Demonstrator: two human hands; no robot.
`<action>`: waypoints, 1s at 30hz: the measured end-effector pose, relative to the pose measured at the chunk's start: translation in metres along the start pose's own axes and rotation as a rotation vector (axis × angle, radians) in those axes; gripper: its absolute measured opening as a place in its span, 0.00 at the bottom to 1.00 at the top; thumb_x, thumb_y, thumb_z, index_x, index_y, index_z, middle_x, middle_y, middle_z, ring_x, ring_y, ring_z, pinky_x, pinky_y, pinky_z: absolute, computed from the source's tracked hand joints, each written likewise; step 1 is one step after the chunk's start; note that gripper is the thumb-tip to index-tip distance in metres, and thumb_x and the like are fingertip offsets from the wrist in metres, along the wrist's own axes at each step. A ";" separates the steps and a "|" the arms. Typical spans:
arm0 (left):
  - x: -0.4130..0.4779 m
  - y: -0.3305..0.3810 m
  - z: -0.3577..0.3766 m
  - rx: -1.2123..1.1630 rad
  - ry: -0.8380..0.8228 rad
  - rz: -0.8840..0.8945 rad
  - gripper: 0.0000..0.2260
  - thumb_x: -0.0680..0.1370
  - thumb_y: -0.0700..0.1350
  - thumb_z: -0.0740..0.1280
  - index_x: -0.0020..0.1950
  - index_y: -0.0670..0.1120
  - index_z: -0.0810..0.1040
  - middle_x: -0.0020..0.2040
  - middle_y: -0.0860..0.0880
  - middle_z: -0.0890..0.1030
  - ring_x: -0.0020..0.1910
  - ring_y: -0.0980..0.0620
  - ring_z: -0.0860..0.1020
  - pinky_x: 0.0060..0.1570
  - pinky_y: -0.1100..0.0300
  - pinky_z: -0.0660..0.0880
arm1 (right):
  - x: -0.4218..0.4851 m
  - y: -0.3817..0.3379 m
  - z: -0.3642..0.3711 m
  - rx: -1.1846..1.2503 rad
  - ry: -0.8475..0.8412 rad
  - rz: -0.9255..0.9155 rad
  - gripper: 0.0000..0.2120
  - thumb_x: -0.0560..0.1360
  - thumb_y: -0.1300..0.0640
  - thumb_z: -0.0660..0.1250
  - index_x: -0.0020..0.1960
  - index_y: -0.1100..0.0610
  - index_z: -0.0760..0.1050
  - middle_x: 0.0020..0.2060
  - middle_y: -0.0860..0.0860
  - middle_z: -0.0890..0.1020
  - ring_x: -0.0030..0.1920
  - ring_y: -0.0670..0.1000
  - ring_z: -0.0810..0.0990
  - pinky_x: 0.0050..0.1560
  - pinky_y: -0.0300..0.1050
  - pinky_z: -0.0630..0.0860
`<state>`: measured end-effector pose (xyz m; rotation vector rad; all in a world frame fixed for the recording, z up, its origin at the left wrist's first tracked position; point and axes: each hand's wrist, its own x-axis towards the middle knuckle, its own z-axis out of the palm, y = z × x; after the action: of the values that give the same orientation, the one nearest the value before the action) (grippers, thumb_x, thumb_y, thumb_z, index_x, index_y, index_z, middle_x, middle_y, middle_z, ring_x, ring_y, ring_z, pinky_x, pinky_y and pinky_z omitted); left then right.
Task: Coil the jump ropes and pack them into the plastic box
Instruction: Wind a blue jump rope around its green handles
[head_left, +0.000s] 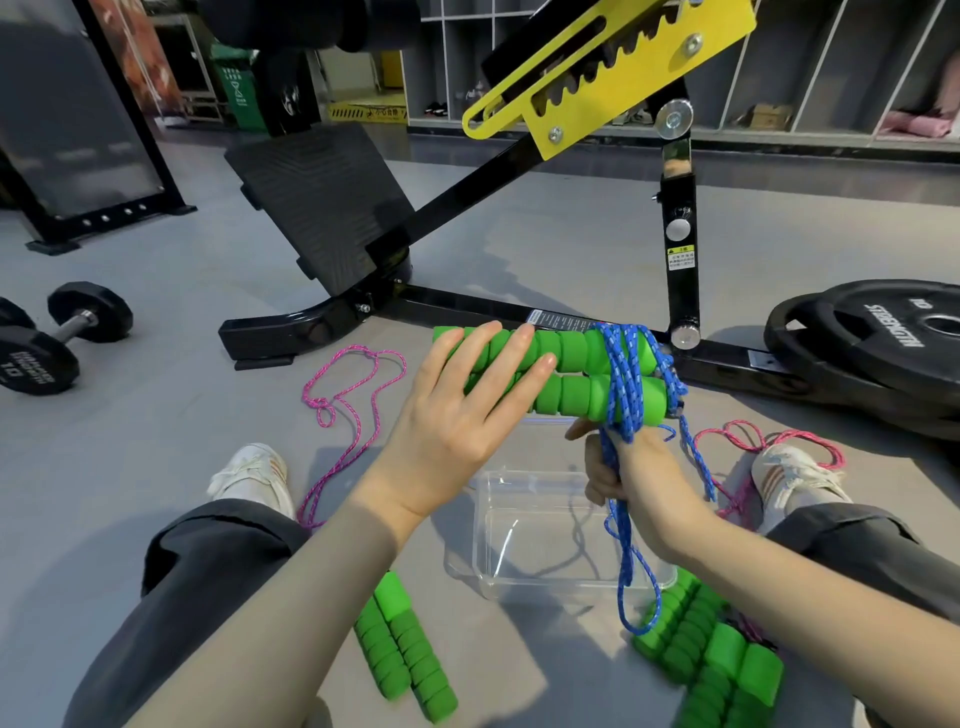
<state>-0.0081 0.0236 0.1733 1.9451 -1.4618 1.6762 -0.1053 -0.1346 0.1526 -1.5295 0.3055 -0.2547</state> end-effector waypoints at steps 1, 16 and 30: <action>0.000 -0.001 0.000 0.006 -0.003 -0.004 0.18 0.81 0.30 0.49 0.63 0.42 0.74 0.60 0.40 0.80 0.56 0.38 0.78 0.57 0.44 0.74 | -0.005 -0.001 0.005 -0.021 -0.004 0.000 0.16 0.81 0.61 0.49 0.40 0.61 0.71 0.20 0.50 0.61 0.20 0.47 0.56 0.27 0.41 0.61; -0.022 -0.020 0.018 0.093 -0.098 -0.101 0.19 0.80 0.30 0.50 0.62 0.39 0.77 0.60 0.38 0.79 0.58 0.38 0.72 0.58 0.42 0.70 | -0.028 -0.098 -0.024 -0.817 -0.470 -0.011 0.16 0.79 0.48 0.57 0.40 0.55 0.75 0.24 0.48 0.65 0.23 0.48 0.62 0.25 0.40 0.64; -0.023 -0.001 0.020 0.001 -0.101 0.107 0.15 0.80 0.31 0.56 0.64 0.40 0.73 0.59 0.39 0.79 0.58 0.38 0.72 0.62 0.42 0.66 | -0.007 -0.123 -0.070 -0.598 -0.151 -0.422 0.18 0.72 0.43 0.66 0.39 0.60 0.76 0.23 0.48 0.63 0.27 0.49 0.60 0.29 0.44 0.56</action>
<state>0.0087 0.0229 0.1476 2.0127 -1.6289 1.6432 -0.1328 -0.2014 0.2750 -2.1911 -0.0796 -0.3992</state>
